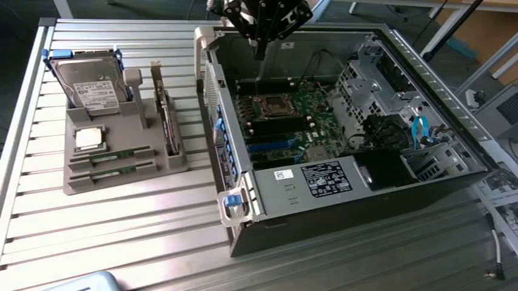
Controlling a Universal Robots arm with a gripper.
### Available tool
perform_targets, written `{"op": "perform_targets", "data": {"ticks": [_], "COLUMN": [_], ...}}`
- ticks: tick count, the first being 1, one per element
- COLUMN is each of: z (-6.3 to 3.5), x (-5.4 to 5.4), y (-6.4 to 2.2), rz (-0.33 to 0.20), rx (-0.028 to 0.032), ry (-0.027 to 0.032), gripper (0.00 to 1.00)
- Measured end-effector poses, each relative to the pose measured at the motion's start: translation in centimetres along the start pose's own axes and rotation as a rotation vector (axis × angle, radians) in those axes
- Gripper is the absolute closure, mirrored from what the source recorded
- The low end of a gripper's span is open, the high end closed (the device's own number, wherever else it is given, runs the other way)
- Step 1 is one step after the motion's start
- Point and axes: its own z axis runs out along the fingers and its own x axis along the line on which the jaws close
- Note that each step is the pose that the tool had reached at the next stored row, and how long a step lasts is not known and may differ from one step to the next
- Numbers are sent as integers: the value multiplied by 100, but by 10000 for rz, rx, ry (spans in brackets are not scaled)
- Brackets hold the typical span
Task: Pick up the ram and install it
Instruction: 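Reach for the ram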
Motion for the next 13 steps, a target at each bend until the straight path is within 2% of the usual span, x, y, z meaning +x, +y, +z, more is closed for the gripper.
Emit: {"op": "perform_targets", "data": {"ticks": [13], "z": [-8], "x": [270], "y": [-20], "rz": [1], "rx": [1], "ry": [1], "gripper": [90]}}
